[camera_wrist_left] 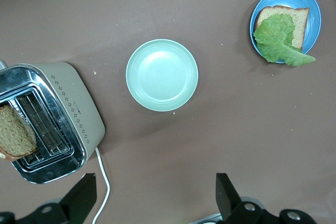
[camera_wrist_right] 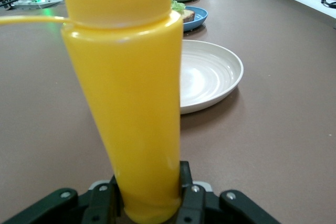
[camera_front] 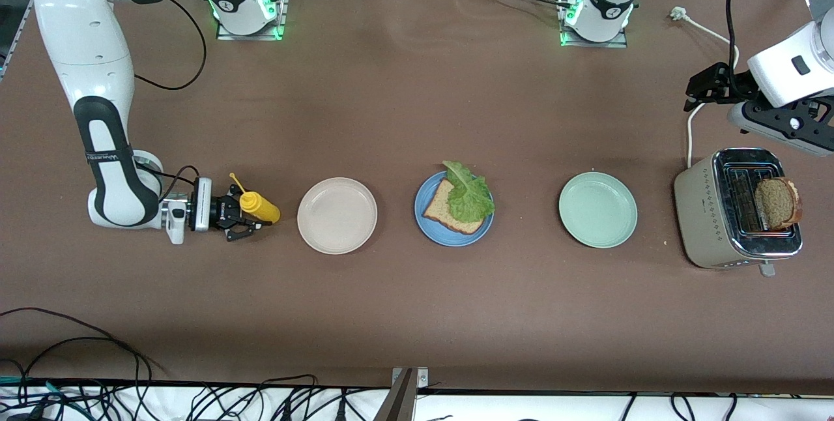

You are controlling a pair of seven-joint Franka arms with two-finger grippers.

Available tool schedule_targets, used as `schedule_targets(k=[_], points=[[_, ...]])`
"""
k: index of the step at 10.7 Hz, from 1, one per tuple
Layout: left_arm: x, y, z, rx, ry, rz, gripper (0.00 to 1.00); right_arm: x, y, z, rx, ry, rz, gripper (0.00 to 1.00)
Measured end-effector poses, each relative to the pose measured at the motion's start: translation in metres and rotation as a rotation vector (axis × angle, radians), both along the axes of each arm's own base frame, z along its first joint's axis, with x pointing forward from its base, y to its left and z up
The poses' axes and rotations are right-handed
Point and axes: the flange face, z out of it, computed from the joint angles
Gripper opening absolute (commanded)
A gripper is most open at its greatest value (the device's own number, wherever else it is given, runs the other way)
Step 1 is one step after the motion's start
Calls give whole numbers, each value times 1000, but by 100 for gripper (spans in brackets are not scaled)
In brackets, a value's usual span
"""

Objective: Make sandwich in blue plate with both arms
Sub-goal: 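Close the right gripper on the yellow bottle and lift it, then carry the yellow bottle over the lettuce on the blue plate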

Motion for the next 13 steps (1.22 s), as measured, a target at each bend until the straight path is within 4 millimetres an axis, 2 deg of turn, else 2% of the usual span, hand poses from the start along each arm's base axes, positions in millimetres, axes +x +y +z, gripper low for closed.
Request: schedule_targets(k=[3,5,9,11,13], points=[[0,1,0,0,0,2,100,10,12,8,-38,-27,-4,0],[0,1,0,0,0,2,100,22,34,31,-159,27,-8,0],[0,2,1,0,-1,4,100,34,78,125,-453,174,-41,0],[0,2,1,0,-2,4,100,31,122,167,-579,219,-92,0],[0,2,1,0,-2,4,100,21,167,192,-688,265,-152,0]])
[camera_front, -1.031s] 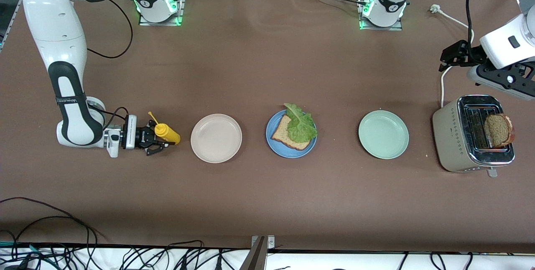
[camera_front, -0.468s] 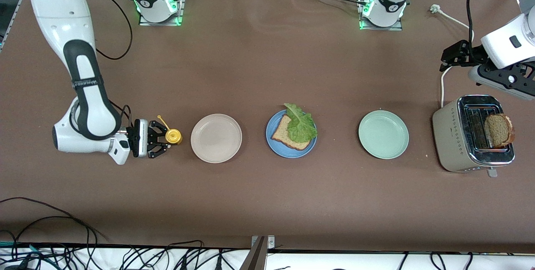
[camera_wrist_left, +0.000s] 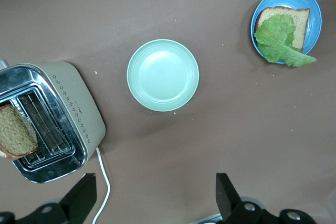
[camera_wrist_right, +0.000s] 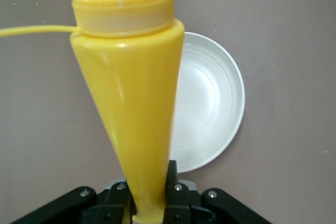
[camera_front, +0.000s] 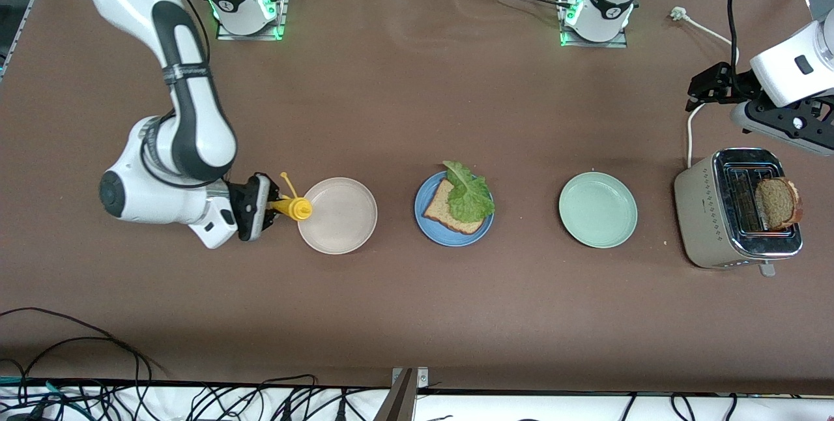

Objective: Make sandwich in blue plate with both arms
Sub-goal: 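Carry the yellow bottle over the lettuce on the blue plate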

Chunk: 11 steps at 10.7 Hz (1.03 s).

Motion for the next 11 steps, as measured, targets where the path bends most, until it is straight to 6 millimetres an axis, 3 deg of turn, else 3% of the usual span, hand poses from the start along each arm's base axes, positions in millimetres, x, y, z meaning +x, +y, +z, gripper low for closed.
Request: schedule_targets(k=[2,6,11], points=[[0,0,0,0,0,0,100,-12,38,15,-93,20,-60,0],[0,0,0,0,0,1,100,-41,110,19,-264,61,-187,0],[0,0,0,0,-1,0,100,-123,259,45,-550,-100,-274,0]])
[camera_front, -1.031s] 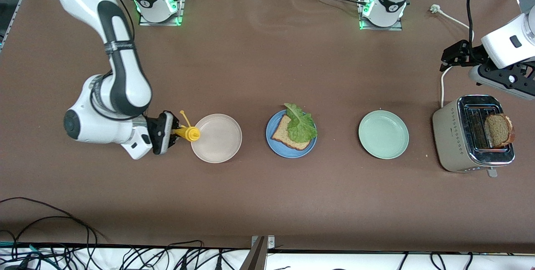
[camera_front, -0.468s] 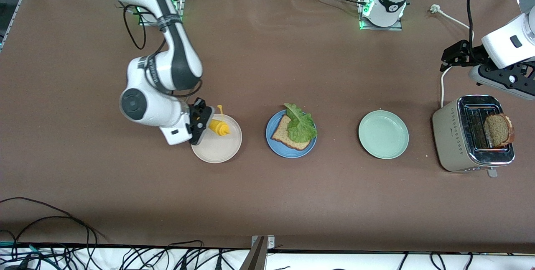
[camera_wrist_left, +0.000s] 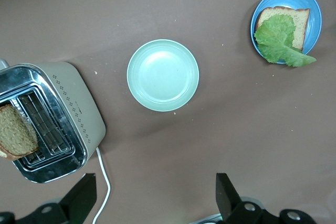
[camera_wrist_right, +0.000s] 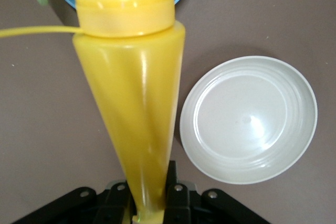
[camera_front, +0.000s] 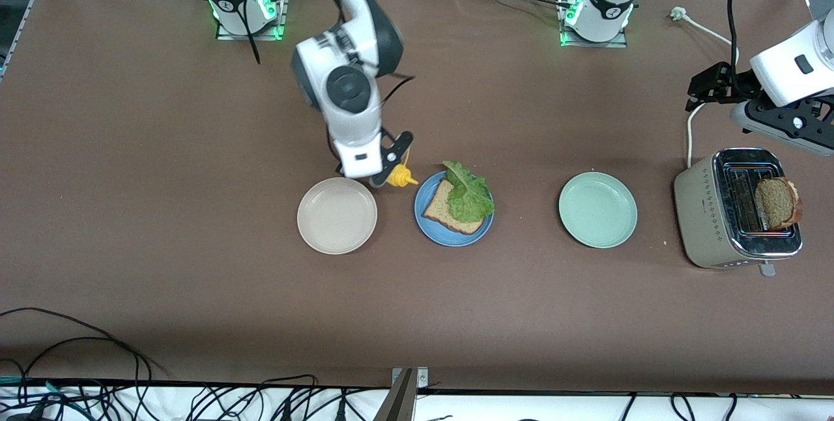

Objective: Make sandwich in blue plate with both arms

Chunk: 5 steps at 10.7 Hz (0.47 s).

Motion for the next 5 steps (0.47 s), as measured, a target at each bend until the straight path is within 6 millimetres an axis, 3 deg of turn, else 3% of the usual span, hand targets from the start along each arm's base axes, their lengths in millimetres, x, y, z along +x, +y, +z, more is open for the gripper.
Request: schedule_targets(k=[3,5], points=[[0,0,0,0,0,0,100,-52,56,-10,-208,-69,39,0],[0,0,0,0,0,1,100,-73,84,-30,-312,-121,59,0]])
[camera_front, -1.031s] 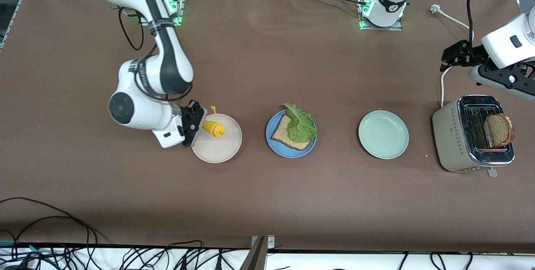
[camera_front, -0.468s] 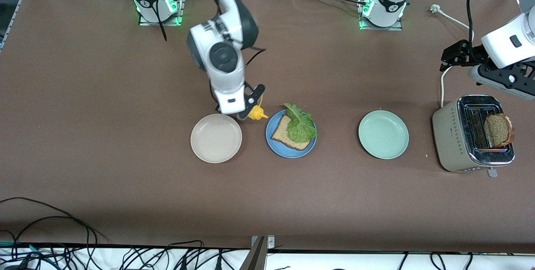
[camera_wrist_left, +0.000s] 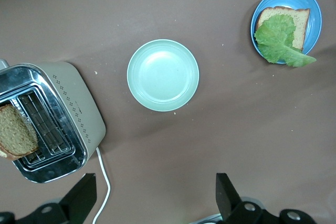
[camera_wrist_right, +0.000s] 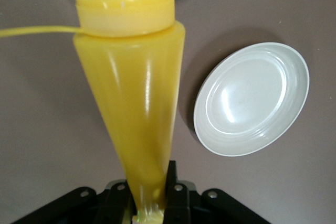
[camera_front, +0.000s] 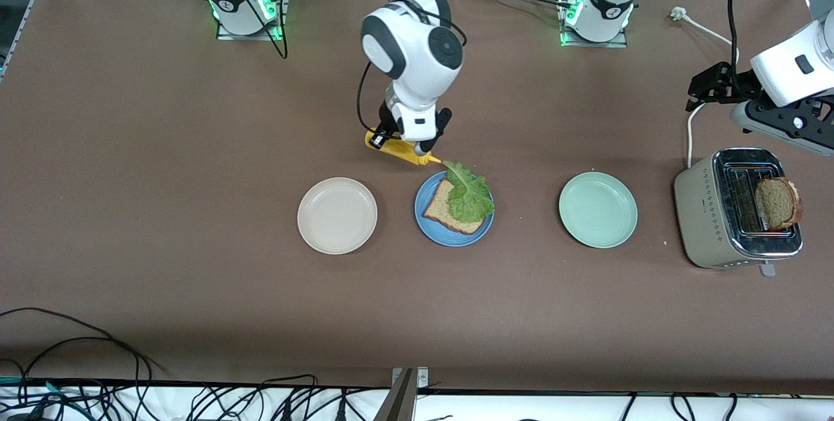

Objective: Make sandwich in blue plate with both arms

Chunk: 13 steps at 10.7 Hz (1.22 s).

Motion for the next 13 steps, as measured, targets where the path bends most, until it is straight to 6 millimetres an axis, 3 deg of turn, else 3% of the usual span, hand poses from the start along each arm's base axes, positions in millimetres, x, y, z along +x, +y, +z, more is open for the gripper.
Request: schedule_targets(k=[4,7,13], points=[[0,0,0,0,0,0,100,1,10,-56,-155,-85,52,0],[0,0,0,0,0,0,100,7,13,-85,-191,-114,80,0],[0,1,0,0,0,3,100,10,15,-87,-215,-136,101,0]])
